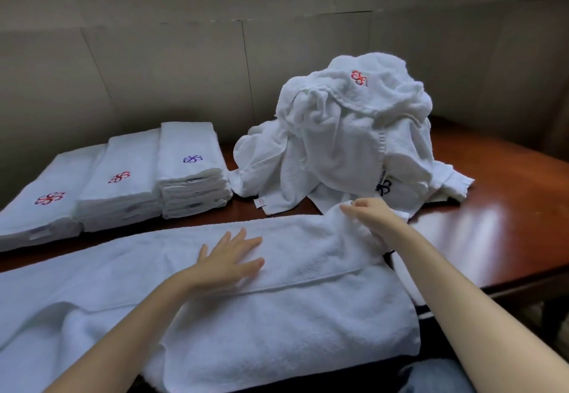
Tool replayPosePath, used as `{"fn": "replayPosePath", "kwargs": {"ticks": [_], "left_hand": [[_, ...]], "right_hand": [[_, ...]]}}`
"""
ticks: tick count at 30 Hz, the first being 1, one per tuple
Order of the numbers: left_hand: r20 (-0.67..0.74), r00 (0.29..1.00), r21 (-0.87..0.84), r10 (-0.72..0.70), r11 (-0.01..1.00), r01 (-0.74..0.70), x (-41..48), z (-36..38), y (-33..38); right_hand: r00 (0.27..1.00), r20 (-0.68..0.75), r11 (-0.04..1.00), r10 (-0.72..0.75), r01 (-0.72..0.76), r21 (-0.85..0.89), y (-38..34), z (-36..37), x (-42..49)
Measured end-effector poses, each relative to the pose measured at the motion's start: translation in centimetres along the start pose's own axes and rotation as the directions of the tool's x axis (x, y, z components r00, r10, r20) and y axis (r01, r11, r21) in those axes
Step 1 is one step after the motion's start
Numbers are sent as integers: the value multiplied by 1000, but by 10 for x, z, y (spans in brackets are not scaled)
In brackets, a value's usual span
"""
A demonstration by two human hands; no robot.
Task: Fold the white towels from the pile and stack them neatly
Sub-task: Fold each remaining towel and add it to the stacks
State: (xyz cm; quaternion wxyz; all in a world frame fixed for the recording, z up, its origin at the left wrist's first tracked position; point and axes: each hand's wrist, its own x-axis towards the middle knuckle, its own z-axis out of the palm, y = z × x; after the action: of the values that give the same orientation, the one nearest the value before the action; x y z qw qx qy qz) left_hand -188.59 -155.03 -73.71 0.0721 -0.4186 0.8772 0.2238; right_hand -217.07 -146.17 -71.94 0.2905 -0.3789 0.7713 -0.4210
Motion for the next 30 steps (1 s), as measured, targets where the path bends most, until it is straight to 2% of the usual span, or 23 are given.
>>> {"fn": "replayPosePath", "kwargs": {"ticks": [2,6,9,11,13,14,15,16,17,19,21,22,24,26,28,30], "left_hand": [[-7,1000,41,19,999,-18,-6,2,0],[-10,999,36,32,999,-31,-9,1,1],[13,1000,-15,23,1000,-22,-7,-11,-12],[-68,997,-36,-45,998,42,-5,-24,-27],[-147,974,-7,-170,985,171,-8,-32,-49],[-152,959,26,-240,969,246,-12,-31,-59],[-146,945,64,-294,950,305,-17,-27,-68],[-154,935,98,-320,937,336,-22,-20,-74],[-185,931,118,-315,933,340,-26,-12,-77],[-278,927,116,-251,949,292,-32,0,-76],[-316,927,90,-201,966,240,-37,4,-78],[-314,930,77,-193,971,227,-41,4,-82],[-301,931,80,-208,967,242,-52,4,-98],[-290,920,93,-264,949,302,-67,3,-121],[-291,896,88,-336,923,375,-85,-2,-146],[-315,867,78,-387,900,430,-100,-8,-163]], "right_hand": [[999,-33,999,40,-40,9,-4,3,2],[975,-214,998,64,-66,-5,-4,4,11],[931,-359,998,-69,66,-20,-13,-11,18],[883,-429,977,-190,128,-168,-29,-23,22],[876,-454,964,-161,40,-264,-33,-22,26],[878,-467,946,-102,-59,-318,-31,-15,24],[875,-482,903,-55,-162,-398,-26,-3,20],[858,-504,835,-99,-204,-510,-22,10,15],[858,-474,751,-199,-178,-636,-19,25,9],[854,-263,605,-448,73,-793,-22,56,-2],[788,-38,495,-615,347,-797,-33,87,-7],[776,81,447,-625,441,-778,-39,103,-10],[805,314,427,-503,547,-720,-42,131,-14],[844,446,495,-299,536,-683,-39,143,-13],[857,463,519,-225,507,-688,-39,140,-7],[875,425,526,-231,480,-702,-39,135,-2]]}}
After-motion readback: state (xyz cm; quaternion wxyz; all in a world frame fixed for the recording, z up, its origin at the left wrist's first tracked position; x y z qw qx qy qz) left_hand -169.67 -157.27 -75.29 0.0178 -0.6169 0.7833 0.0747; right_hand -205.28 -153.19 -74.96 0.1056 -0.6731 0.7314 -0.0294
